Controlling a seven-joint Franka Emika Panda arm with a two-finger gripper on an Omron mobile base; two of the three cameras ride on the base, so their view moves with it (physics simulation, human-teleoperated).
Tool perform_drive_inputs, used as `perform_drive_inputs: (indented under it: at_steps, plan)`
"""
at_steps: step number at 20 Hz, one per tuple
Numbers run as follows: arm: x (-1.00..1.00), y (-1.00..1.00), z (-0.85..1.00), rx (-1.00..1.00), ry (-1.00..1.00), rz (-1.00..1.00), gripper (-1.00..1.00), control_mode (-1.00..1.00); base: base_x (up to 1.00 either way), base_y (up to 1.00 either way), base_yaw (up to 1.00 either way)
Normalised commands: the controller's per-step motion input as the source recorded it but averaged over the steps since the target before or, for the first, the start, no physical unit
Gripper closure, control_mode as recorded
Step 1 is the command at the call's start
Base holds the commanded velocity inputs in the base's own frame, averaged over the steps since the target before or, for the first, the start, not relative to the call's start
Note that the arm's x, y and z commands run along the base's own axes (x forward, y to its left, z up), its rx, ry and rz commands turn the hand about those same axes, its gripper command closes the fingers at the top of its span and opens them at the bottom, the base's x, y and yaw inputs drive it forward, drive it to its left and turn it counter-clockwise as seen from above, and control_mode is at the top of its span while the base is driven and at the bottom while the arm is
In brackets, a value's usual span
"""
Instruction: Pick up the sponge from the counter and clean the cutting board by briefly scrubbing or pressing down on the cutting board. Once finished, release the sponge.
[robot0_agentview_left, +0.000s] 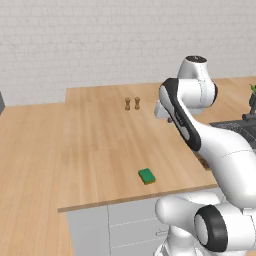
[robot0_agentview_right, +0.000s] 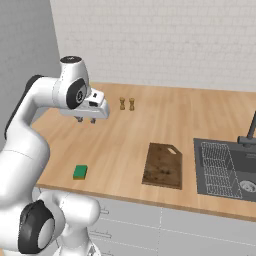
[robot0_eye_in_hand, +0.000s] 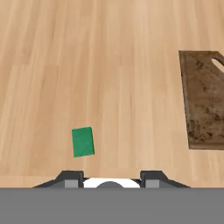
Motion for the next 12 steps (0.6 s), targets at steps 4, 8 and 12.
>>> perform_drive_inputs:
  at_steps: [4, 8, 12]
  plan:
    - [-0.16, 0.08, -0.15, 0.05, 0.00, 0.00, -1.00, -1.00, 0.00, 0.00, 0.00]
    - [-0.54, 0.47, -0.43, 0.01, 0.00, 0.00, -1.00, -1.00, 0.00, 0.00, 0.00]
    - [-0.48, 0.36, -0.49, 0.00, 0.00, 0.02, -1.00, -1.00, 0.00, 0.00, 0.00]
